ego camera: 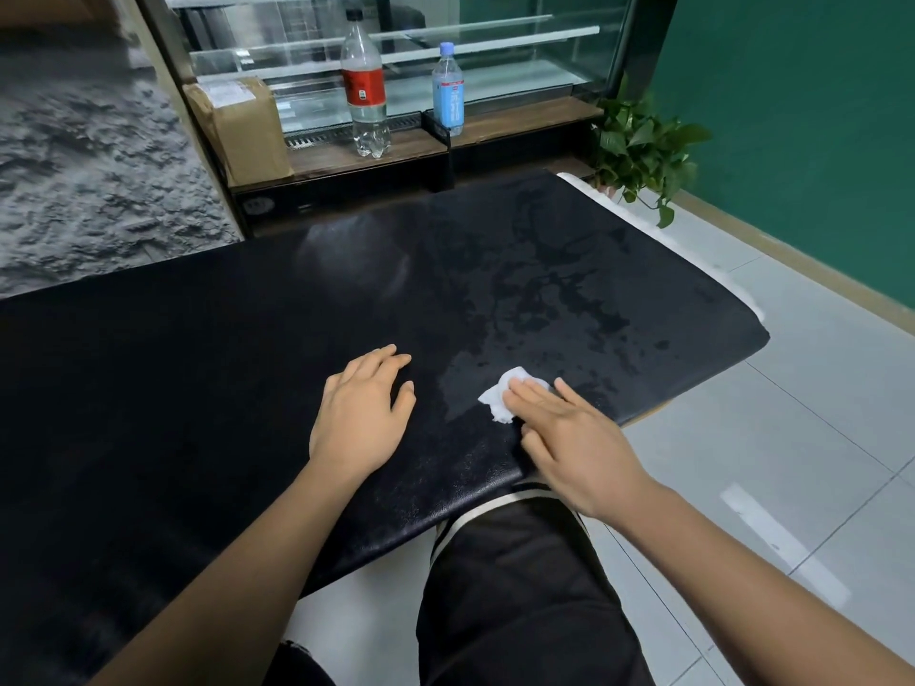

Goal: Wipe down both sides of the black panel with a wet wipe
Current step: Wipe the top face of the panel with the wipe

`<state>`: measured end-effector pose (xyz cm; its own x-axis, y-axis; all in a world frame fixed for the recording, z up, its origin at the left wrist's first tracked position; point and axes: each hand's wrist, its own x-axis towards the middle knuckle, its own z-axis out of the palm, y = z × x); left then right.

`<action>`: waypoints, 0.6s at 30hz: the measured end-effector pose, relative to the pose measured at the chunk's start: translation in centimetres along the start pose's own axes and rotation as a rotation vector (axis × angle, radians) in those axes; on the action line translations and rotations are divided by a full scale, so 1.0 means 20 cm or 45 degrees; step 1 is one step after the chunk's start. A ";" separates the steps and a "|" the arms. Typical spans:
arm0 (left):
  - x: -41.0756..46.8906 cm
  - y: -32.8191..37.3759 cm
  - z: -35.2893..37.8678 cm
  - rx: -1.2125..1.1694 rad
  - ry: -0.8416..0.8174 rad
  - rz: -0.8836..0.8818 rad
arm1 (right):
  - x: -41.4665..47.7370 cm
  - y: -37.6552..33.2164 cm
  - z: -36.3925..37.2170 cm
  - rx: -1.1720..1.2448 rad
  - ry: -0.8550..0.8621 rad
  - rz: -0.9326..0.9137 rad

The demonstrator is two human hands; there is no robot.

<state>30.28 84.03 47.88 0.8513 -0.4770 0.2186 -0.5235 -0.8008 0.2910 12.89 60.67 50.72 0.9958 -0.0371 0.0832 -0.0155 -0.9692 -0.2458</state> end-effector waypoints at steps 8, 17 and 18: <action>0.00 0.01 0.00 -0.009 -0.003 0.000 | 0.02 0.21 -0.04 -0.037 0.081 0.203; 0.00 0.01 0.00 -0.014 -0.005 -0.003 | 0.08 0.02 -0.02 -0.153 0.178 0.277; 0.00 0.01 0.00 -0.011 -0.002 -0.003 | 0.08 -0.01 -0.01 -0.163 0.153 0.272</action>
<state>30.18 83.94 48.00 0.8526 -0.4758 0.2161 -0.5217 -0.7989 0.2994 14.52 60.77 51.20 0.9510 -0.2655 0.1583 -0.2433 -0.9588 -0.1466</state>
